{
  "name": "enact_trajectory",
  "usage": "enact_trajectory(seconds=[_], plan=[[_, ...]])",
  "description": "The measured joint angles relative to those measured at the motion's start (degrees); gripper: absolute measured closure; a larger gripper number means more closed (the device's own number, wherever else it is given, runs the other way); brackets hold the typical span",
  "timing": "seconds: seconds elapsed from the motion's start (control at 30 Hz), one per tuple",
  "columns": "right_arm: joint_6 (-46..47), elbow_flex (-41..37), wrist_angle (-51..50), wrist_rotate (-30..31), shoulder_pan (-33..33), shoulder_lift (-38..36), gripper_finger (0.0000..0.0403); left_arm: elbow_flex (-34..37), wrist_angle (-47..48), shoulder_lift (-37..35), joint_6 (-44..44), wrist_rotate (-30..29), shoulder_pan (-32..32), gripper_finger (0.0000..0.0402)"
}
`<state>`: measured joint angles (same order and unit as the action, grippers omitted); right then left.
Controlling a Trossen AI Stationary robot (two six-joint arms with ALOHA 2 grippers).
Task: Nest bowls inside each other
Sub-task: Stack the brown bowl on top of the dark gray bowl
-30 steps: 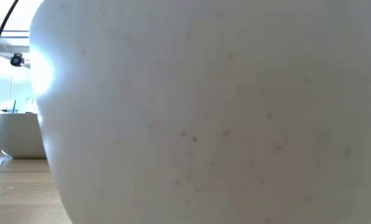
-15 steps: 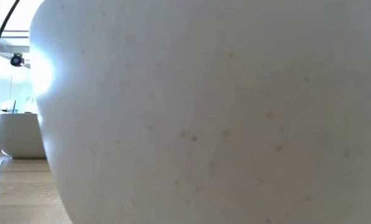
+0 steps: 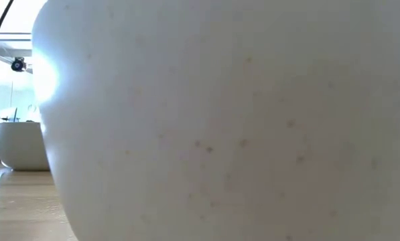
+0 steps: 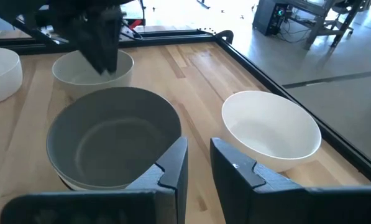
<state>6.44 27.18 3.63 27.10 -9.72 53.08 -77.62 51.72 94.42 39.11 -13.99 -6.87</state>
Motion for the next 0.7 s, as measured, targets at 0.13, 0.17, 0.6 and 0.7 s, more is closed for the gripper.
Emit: enact_trajectory(seconds=[0.13,0.17,0.6,0.7], plan=[[0.4,-0.6,-0.1,0.0,0.0,0.0,0.0339,5.1,6.3,-4.1,-9.5,0.2,0.9,0.0324],[0.4,-0.9,0.0,0.0,0.0,0.0,0.0339,7.2,6.0,-5.3,-10.1,0.2,1.1,0.0324],[0.0,-1.5,3.4,0.0,0.0,0.0,0.0339,21.7,-0.6,-18.4,-10.3,4.3,12.2,0.0324],[-0.1,-1.5,3.6,0.0,0.0,0.2,0.0339,22.8,-0.7,-19.0,-10.3,12.1,16.4,0.0324]])
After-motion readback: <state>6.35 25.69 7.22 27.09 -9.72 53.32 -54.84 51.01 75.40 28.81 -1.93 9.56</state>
